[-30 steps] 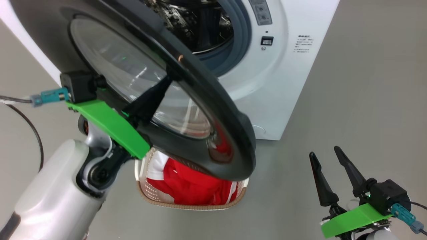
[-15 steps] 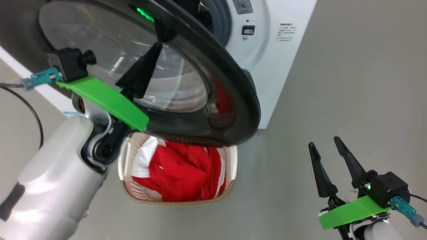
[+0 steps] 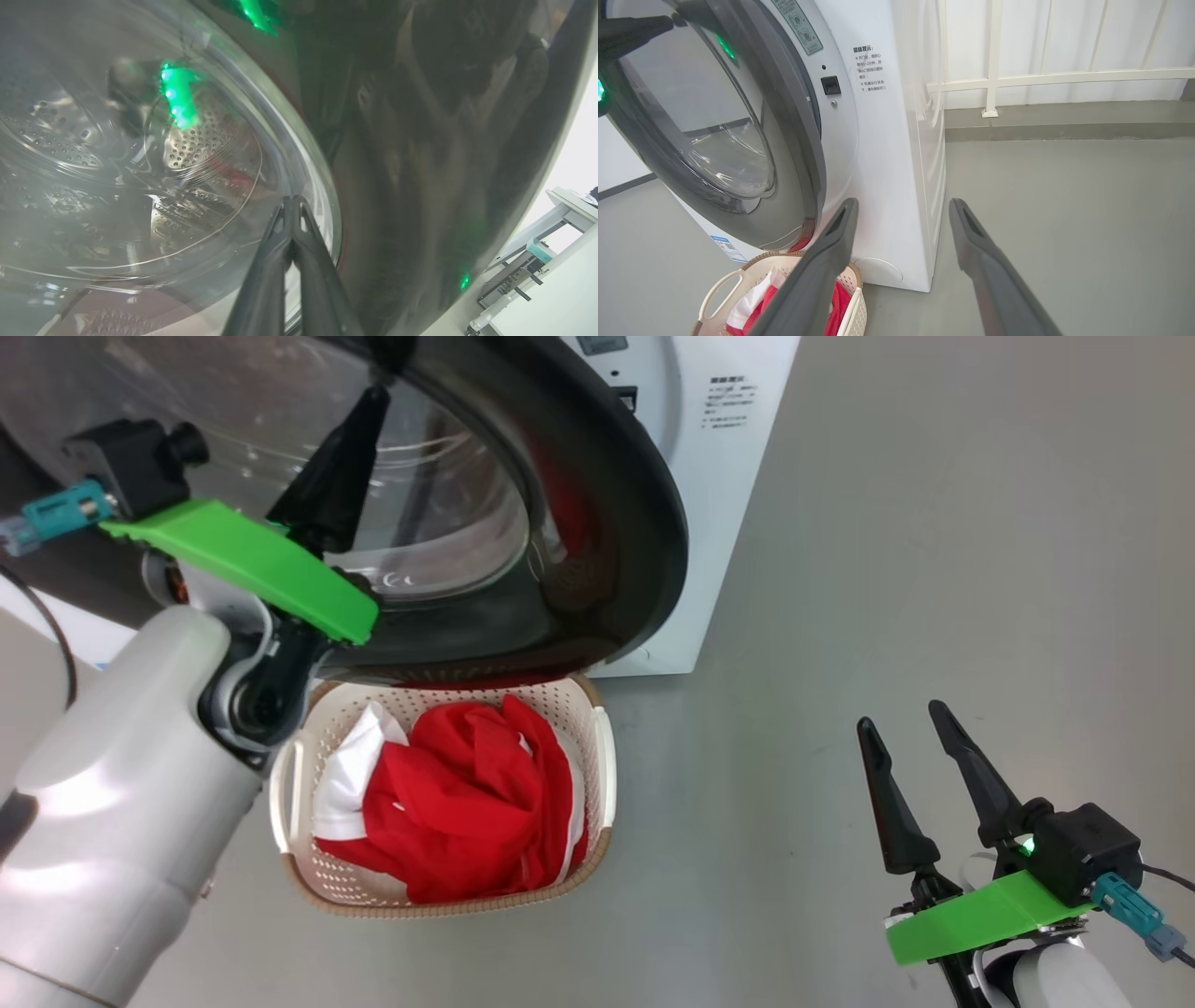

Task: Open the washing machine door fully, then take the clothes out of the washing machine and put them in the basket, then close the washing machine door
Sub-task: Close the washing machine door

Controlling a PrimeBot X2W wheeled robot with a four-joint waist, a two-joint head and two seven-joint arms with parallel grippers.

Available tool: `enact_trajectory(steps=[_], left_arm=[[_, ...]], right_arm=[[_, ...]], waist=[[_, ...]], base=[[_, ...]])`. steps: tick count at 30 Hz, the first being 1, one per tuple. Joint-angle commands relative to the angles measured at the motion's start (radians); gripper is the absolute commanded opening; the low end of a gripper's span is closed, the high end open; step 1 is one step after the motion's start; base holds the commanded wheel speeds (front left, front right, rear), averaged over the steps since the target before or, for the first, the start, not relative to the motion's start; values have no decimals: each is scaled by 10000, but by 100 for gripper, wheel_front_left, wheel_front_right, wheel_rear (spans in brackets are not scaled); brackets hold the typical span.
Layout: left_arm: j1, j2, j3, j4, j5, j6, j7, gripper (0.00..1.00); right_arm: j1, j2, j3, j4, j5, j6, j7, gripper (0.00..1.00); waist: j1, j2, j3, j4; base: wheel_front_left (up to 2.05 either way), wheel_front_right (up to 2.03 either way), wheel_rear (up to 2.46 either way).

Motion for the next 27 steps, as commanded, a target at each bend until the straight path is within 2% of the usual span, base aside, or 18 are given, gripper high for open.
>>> enact_trajectory(steps=[1, 14, 21, 26, 27], left_arm=[[-465, 465, 268, -57, -15, -58, -99, 0], [-261, 598, -34, 137, -199, -58, -223, 0], [1036, 522, 752, -108, -48, -58, -226, 0], [2281, 453, 1505, -346, 193, -58, -226, 41], [2519, 455, 1674, -401, 302, -58, -226, 45]], right_arm=[[-199, 9, 223, -263, -13, 48, -65, 100], [-204, 17, 104, -284, 85, 48, -65, 100], [-58, 17, 13, -250, 1, 48, -65, 100], [82, 17, -62, -229, -73, 48, -65, 100], [109, 17, -77, -223, -80, 48, -65, 100]], waist=[[0, -1, 63, -89], [0, -1, 32, 22], [0, -1, -272, 329], [0, -1, -508, 552], [0, -1, -554, 591]], base=[[0, 0, 0], [0, 0, 0], [0, 0, 0], [0, 0, 0], [0, 0, 0]])
